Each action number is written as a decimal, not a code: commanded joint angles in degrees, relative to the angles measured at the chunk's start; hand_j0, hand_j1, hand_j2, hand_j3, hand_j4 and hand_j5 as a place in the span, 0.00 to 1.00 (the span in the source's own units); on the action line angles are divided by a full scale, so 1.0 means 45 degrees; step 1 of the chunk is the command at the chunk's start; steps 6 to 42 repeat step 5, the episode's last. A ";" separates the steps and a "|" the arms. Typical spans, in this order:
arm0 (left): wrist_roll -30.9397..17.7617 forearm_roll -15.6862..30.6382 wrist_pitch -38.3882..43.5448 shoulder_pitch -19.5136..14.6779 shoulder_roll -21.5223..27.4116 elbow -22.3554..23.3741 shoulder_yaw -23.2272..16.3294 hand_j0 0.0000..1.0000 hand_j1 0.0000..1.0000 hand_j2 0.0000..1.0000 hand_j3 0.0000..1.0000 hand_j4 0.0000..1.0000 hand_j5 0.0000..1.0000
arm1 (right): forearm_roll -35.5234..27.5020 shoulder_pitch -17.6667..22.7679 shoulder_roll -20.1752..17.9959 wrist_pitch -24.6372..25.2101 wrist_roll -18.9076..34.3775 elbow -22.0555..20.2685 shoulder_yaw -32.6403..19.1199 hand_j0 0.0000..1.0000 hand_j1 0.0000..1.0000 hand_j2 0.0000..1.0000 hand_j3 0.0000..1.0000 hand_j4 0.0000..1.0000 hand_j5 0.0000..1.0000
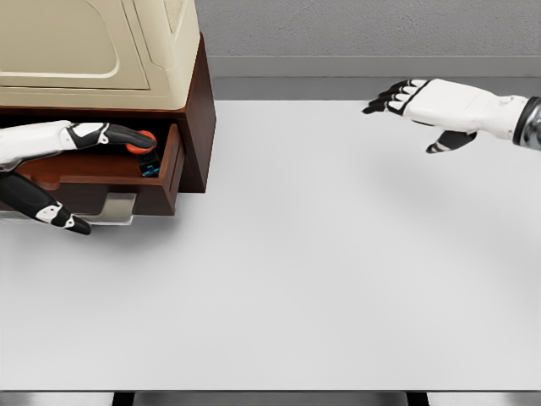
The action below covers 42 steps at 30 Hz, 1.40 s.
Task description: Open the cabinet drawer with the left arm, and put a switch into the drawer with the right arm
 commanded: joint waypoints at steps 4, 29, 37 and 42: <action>0.0004 0.0094 0.0035 -0.0039 -0.0070 0.0009 0.0015 1.00 1.00 1.00 1.00 1.00 1.00 | -0.0043 -0.0137 0.0428 0.0037 -0.0007 0.0213 0.0865 1.00 1.00 1.00 1.00 1.00 1.00; 0.0004 0.0094 0.0035 -0.0039 -0.0070 0.0009 0.0015 1.00 1.00 1.00 1.00 1.00 1.00 | -0.0043 -0.0370 0.0429 0.0037 -0.0007 0.0213 0.0884 1.00 1.00 1.00 1.00 1.00 1.00; 0.0004 0.0094 0.0035 -0.0039 -0.0070 0.0009 0.0015 1.00 1.00 1.00 1.00 1.00 1.00 | -0.0043 -0.0370 0.0429 0.0037 -0.0007 0.0213 0.0884 1.00 1.00 1.00 1.00 1.00 1.00; 0.0004 0.0094 0.0035 -0.0039 -0.0070 0.0009 0.0015 1.00 1.00 1.00 1.00 1.00 1.00 | -0.0043 -0.0370 0.0429 0.0037 -0.0007 0.0213 0.0884 1.00 1.00 1.00 1.00 1.00 1.00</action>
